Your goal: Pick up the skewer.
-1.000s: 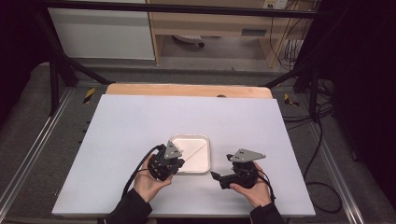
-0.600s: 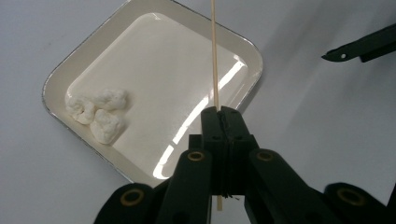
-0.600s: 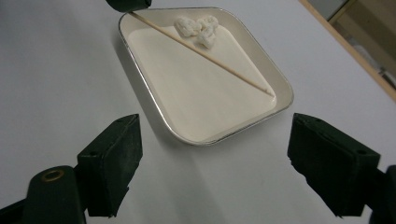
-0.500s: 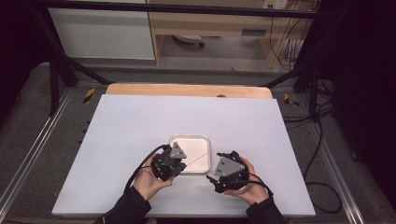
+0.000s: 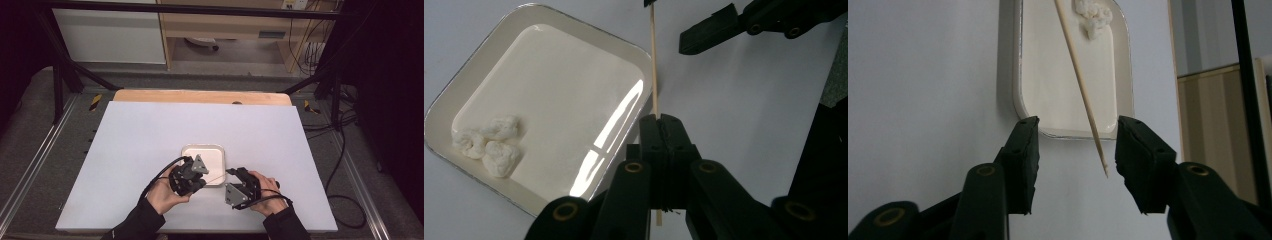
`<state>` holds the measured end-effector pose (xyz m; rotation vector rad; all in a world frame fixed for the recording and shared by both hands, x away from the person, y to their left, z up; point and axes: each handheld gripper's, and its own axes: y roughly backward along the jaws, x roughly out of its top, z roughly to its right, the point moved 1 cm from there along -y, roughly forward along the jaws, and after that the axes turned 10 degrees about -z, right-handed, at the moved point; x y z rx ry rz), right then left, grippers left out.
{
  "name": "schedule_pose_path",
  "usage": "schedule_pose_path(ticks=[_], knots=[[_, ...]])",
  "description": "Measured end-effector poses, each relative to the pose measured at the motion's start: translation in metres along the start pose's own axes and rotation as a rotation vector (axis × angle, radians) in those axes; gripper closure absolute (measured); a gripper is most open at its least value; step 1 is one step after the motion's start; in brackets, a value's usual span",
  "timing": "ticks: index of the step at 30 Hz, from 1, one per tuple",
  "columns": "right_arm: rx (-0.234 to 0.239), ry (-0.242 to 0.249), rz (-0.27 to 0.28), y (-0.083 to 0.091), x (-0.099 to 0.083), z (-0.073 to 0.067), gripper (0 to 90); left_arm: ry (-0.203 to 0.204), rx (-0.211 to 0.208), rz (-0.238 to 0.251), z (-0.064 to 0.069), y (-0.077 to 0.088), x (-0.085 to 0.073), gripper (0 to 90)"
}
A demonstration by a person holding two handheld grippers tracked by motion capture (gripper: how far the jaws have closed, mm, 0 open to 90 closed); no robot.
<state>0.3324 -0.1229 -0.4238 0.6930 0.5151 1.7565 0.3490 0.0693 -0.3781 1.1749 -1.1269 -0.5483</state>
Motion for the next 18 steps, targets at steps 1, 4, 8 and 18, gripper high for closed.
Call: schedule_pose_path(ticks=[1, 4, 8, 18], knots=[[-0.005, 0.016, -0.002, 0.0000, 0.0004, -0.0012, 56.6, -0.008, -0.002, -0.007, 0.0010, -0.0004, 0.0011, 89.5], [-0.024, 0.079, 0.002, 0.0001, 0.0014, -0.0017, 60.5, -0.026, -0.005, -0.023, 0.0044, -0.0018, 0.0041, 89.5], [-0.028, 0.141, 0.002, 0.0000, 0.0026, -0.0046, 66.2, -0.040, -0.012, -0.029, 0.0075, -0.0031, 0.0076, 89.5], [-0.023, 0.236, 0.005, 0.0007, 0.0032, -0.0072, 79.6, -0.065, -0.022, -0.039, 0.0093, -0.0040, 0.0082, 89.5]])
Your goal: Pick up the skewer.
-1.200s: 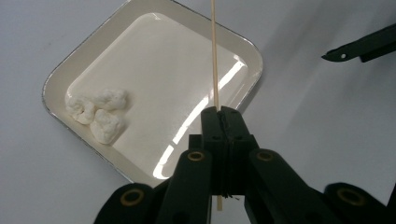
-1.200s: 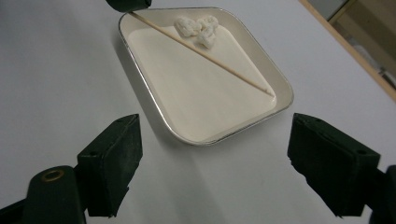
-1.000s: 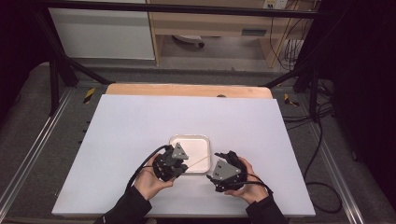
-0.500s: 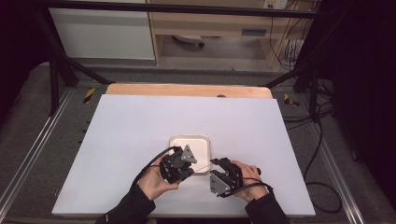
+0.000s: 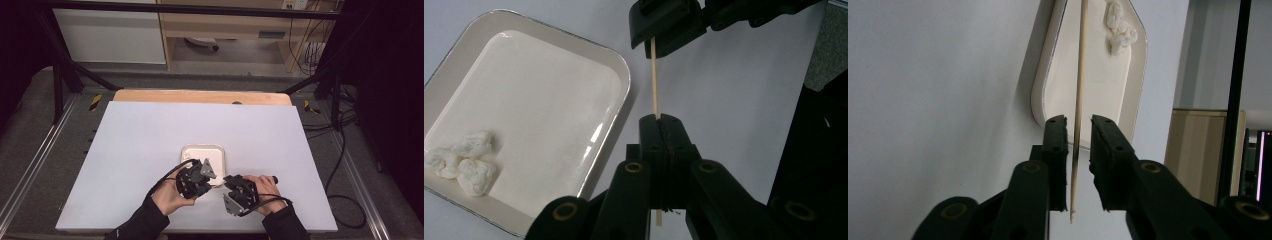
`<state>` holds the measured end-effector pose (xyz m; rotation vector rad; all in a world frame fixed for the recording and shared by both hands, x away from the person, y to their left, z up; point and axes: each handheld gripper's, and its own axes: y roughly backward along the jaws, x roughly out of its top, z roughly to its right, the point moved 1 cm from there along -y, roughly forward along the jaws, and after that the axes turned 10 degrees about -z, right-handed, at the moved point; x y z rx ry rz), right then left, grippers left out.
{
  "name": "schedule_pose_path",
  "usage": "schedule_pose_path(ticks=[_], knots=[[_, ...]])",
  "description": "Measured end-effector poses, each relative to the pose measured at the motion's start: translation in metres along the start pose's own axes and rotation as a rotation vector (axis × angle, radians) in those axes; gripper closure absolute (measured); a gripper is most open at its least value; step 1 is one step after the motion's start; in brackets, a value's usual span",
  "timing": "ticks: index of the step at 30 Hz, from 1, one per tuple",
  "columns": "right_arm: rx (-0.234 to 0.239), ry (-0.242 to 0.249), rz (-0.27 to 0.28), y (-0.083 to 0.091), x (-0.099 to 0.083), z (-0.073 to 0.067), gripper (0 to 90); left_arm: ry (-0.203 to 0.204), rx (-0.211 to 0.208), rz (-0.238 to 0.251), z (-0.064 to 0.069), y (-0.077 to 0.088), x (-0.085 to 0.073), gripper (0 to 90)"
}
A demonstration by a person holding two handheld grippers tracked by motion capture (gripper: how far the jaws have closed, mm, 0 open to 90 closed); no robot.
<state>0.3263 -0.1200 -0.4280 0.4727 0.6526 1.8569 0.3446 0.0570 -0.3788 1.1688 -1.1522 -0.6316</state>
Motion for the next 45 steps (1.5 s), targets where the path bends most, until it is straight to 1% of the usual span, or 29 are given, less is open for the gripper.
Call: schedule_pose_path(ticks=[3, 5, 7, 8, 9, 13, 14, 15, 16, 17, 20, 21, 22, 23, 24, 25, 26, 28, 29, 30, 32, 35, 36, 38, 40, 42, 45], knots=[[-0.004, 0.012, -0.003, 0.000, 0.000, 0.000, 84.8, -0.001, -0.002, 0.001, 0.000, 0.000, -0.001, 89.5], [-0.010, 0.011, -0.005, 0.001, 0.000, 0.001, 87.5, 0.000, -0.006, 0.000, -0.001, 0.000, -0.002, 89.5], [-0.011, 0.019, 0.000, 0.002, 0.000, 0.001, 88.3, 0.000, -0.013, 0.002, -0.003, 0.000, -0.003, 89.5], [-0.019, 0.027, 0.000, 0.003, 0.000, 0.002, 88.6, -0.001, -0.014, 0.002, -0.003, 0.000, -0.003, 89.5], [-0.013, 0.021, -0.002, 0.003, 0.000, 0.001, 88.8, -0.002, -0.019, 0.005, -0.004, 0.000, -0.003, 89.5], [-0.017, 0.043, -0.003, 0.005, 0.001, 0.003, 89.1, -0.005, -0.033, 0.016, -0.005, 0.000, -0.004, 89.1], [-0.019, 0.038, -0.006, 0.005, 0.000, 0.003, 89.1, -0.005, -0.033, 0.020, -0.006, 0.001, -0.004, 88.5], [-0.025, 0.042, -0.005, 0.005, 0.000, 0.004, 89.1, -0.002, -0.032, 0.016, -0.006, 0.001, -0.005, 86.5], [-0.031, 0.048, -0.011, 0.006, 0.000, 0.004, 89.1, 0.003, -0.022, 0.004, -0.007, 0.001, -0.005, 71.9], [-0.031, 0.048, -0.011, 0.006, 0.000, 0.004, 89.1, 0.002, -0.011, -0.006, -0.008, 0.002, -0.005, 71.9], [-0.052, 0.076, -0.027, 0.007, 0.001, 0.005, 89.1, -0.012, -0.004, -0.045, -0.008, 0.001, -0.004, 64.2], [-0.059, 0.086, -0.033, 0.007, 0.001, 0.005, 89.2, -0.019, 0.003, -0.068, -0.008, 0.000, -0.003, 63.5], [-0.065, 0.090, -0.036, 0.008, 0.002, 0.006, 89.1, -0.020, 0.011, -0.077, -0.007, -0.001, -0.002, 63.3], [-0.077, 0.101, -0.049, 0.008, 0.003, 0.007, 89.2, -0.022, 0.010, -0.088, -0.007, -0.002, -0.001, 64.5], [-0.077, 0.101, -0.049, 0.008, 0.003, 0.007, 89.2, -0.022, 0.000, -0.102, -0.006, -0.004, 0.000, 64.5], [-0.082, 0.111, -0.052, 0.008, 0.004, 0.008, 89.1, -0.033, -0.006, -0.117, -0.006, -0.006, 0.001, 65.2], [-0.088, 0.126, -0.053, 0.008, 0.004, 0.010, 89.1, -0.040, -0.005, -0.128, -0.005, -0.008, 0.003, 68.6], [-0.091, 0.135, -0.057, 0.008, 0.005, 0.011, 89.1, -0.036, -0.016, -0.141, -0.005, -0.011, 0.004, 70.4], [-0.089, 0.132, -0.062, 0.009, 0.005, 0.010, 89.1, -0.036, -0.015, -0.143, -0.005, -0.012, 0.004, 72.7], [-0.092, 0.145, -0.068, 0.009, 0.006, 0.010, 89.1, -0.036, -0.013, -0.150, -0.005, -0.013, 0.005, 73.7], [-0.096, 0.151, -0.073, 0.009, 0.006, 0.009, 89.1, -0.040, -0.014, -0.172, -0.006, -0.015, 0.005, 76.3], [-0.101, 0.174, -0.075, 0.009, 0.007, 0.010, 89.1, -0.043, -0.012, -0.188, -0.006, -0.018, 0.006, 79.4], [-0.105, 0.173, -0.075, 0.009, 0.007, 0.010, 89.1, -0.045, -0.013, -0.190, -0.006, -0.018, 0.006, 81.1], [-0.103, 0.187, -0.084, 0.009, 0.008, 0.010, 89.1, -0.048, -0.020, -0.194, -0.006, -0.018, 0.007, 86.2], [-0.102, 0.189, -0.087, 0.009, 0.009, 0.009, 89.1, -0.051, -0.011, -0.201, -0.005, -0.018, 0.007, 86.9], [-0.102, 0.186, -0.078, 0.009, 0.009, 0.010, 89.1, -0.047, 0.007, -0.202, -0.005, -0.018, 0.006, 88.1], [-0.105, 0.179, -0.072, 0.009, 0.010, 0.010, 89.1, -0.028, 0.016, -0.183, -0.006, -0.017, 0.004, 89.2]])
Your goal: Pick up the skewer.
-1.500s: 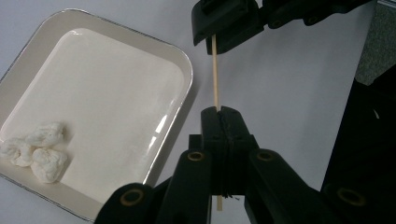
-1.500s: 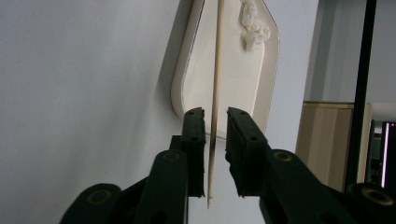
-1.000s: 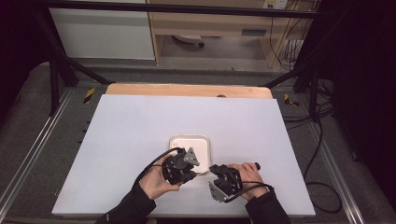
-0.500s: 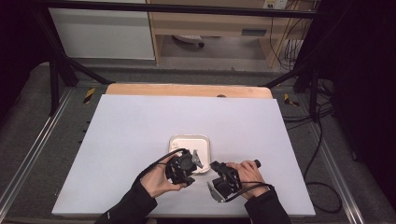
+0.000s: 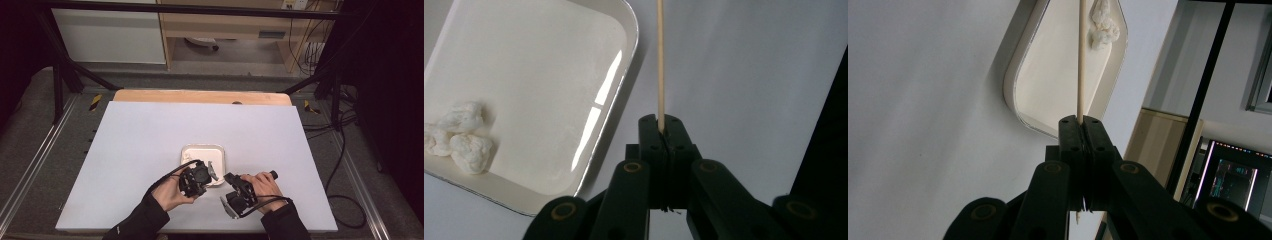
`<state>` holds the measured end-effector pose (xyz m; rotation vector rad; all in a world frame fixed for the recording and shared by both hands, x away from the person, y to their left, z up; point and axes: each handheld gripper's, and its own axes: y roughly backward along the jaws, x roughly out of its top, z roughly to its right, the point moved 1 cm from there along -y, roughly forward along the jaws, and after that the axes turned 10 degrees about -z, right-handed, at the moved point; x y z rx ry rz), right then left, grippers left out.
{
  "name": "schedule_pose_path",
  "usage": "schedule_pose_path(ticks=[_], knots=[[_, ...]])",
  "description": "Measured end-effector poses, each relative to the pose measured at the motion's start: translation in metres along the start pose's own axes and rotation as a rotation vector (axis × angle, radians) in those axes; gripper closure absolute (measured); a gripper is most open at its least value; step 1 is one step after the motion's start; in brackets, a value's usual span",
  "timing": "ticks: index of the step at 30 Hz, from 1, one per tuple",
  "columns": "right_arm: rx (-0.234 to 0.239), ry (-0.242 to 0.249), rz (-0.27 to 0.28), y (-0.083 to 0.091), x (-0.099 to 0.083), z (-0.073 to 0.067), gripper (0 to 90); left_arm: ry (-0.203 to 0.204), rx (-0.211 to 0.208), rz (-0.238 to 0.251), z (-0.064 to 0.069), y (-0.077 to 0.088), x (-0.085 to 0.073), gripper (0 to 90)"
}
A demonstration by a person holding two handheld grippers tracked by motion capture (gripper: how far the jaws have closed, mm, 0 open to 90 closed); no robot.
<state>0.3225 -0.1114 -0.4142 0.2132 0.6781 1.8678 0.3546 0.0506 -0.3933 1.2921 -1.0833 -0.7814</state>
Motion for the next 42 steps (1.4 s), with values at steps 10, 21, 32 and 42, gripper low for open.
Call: schedule_pose_path(ticks=[10, 21, 32, 42], knots=[[-0.027, -0.145, -0.003, 0.004, -0.007, 0.008, 71.9, 0.067, 0.036, 0.066, -0.008, 0.009, -0.014, 89.3], [0.100, -0.748, 0.060, 0.002, -0.047, 0.004, 28.5, 0.174, 0.057, 0.113, -0.028, 0.008, -0.055, 89.3], [0.326, -1.188, 0.068, -0.020, -0.059, -0.008, 5.8, 0.312, 0.096, 0.283, -0.035, 0.009, -0.098, 89.2], [0.419, -1.324, 0.127, -0.033, -0.042, -0.002, 3.8, 0.411, 0.140, 0.415, -0.037, 0.012, -0.133, 89.1]])
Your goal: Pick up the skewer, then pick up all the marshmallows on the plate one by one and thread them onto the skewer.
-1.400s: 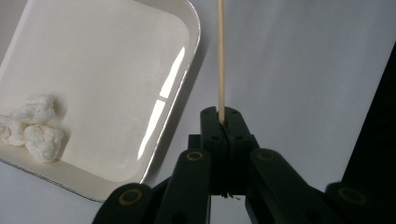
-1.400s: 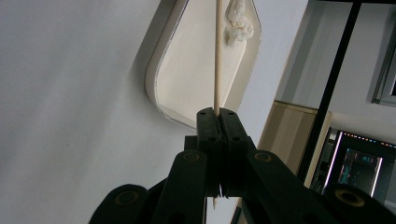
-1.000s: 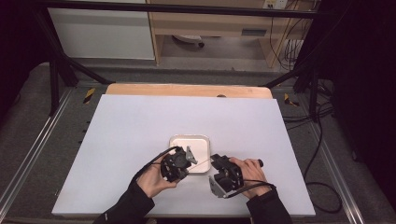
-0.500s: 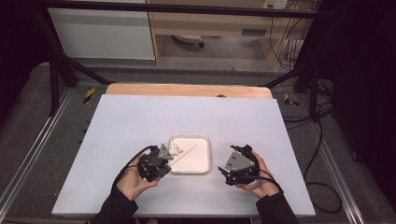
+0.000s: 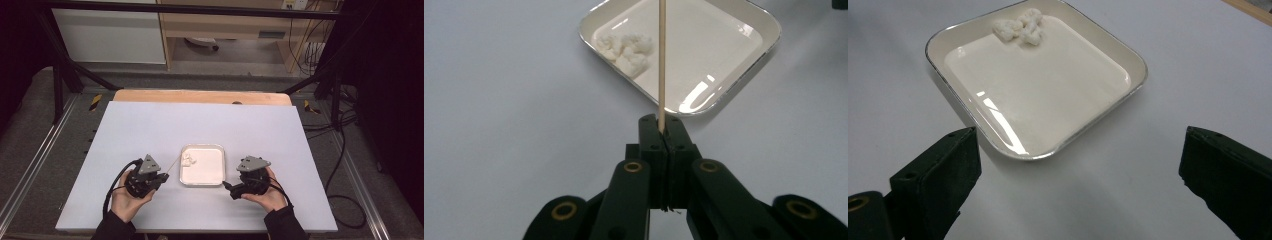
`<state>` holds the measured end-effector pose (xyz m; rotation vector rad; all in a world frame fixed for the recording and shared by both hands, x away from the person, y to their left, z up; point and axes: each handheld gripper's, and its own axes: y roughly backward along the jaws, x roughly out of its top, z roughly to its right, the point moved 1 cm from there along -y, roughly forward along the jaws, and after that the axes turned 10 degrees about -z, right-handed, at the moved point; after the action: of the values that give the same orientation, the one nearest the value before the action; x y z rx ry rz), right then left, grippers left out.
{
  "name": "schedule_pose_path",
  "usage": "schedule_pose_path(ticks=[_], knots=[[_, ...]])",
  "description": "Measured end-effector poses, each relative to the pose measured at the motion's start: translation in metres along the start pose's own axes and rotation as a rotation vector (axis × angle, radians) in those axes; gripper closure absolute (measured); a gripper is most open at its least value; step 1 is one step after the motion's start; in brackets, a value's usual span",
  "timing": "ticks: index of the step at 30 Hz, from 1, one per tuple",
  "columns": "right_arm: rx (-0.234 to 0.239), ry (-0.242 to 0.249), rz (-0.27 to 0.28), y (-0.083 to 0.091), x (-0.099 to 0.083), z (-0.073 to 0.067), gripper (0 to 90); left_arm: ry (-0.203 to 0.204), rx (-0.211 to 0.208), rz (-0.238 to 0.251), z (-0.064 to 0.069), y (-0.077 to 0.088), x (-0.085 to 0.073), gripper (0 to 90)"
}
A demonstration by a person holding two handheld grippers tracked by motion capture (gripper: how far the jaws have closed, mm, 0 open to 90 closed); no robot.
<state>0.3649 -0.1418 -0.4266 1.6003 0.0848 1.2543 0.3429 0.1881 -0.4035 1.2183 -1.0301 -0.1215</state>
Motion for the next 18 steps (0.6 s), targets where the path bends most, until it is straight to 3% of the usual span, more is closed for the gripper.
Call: schedule_pose_path(ticks=[9, 18], knots=[[0.032, -0.076, 0.025, -0.018, 0.026, -0.008, 3.9, 0.038, 0.019, 0.077, -0.008, 0.010, -0.016, 89.1], [0.033, -0.151, 0.011, -0.046, 0.060, -0.010, 7.8, 0.062, 0.031, 0.094, -0.014, 0.012, -0.026, 89.2]])
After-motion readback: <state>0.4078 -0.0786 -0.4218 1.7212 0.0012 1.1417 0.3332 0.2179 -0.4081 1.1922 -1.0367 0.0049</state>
